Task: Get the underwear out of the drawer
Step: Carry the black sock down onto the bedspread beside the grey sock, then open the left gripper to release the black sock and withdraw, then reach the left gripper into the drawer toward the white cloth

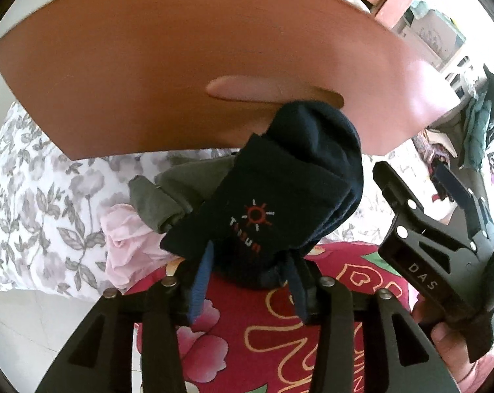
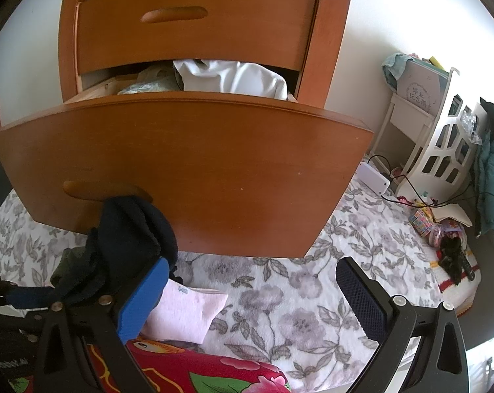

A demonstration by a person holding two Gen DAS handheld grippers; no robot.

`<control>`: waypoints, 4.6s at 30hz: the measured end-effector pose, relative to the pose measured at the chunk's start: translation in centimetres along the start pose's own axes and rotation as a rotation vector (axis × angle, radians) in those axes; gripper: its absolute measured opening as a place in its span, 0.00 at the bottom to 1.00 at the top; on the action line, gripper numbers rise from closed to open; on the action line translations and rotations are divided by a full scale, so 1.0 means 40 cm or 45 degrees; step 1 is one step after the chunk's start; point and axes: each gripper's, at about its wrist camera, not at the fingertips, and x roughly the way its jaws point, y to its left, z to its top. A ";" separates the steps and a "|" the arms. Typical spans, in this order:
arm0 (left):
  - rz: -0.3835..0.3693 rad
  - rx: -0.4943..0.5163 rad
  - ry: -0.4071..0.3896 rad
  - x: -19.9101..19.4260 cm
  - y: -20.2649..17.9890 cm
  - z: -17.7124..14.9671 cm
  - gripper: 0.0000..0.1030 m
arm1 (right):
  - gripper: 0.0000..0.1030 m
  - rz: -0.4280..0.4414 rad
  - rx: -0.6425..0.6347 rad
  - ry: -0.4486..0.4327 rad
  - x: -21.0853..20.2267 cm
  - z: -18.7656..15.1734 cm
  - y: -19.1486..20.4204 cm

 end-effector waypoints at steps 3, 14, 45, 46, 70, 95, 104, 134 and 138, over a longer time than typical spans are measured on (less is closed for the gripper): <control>0.008 -0.024 -0.024 -0.017 0.010 0.004 0.48 | 1.00 -0.001 0.002 -0.004 -0.002 -0.001 0.001; -0.001 -0.095 -0.114 -0.075 0.034 0.017 0.52 | 1.00 -0.005 0.005 -0.010 -0.005 0.002 0.000; 0.171 -0.264 -0.350 -0.132 0.111 0.024 0.94 | 1.00 -0.003 0.007 -0.007 -0.003 0.002 -0.001; 0.172 -0.268 -0.354 -0.134 0.112 0.024 0.94 | 1.00 -0.003 0.007 -0.007 -0.003 0.002 -0.001; 0.149 -0.186 -0.680 -0.240 0.065 0.025 1.00 | 1.00 -0.003 0.008 -0.016 -0.008 0.002 -0.001; 0.017 -0.141 -0.487 -0.289 -0.020 0.294 1.00 | 1.00 0.032 0.018 0.021 0.004 0.003 -0.007; 0.041 -0.112 -0.379 -0.227 -0.071 0.429 1.00 | 1.00 0.075 0.056 0.046 0.016 0.002 -0.020; 0.223 -0.287 -0.192 -0.073 -0.025 0.611 0.80 | 1.00 0.236 0.227 0.113 0.048 -0.008 -0.078; 0.197 -0.243 -0.209 -0.068 -0.082 0.625 0.79 | 1.00 0.248 0.238 0.120 0.051 -0.009 -0.081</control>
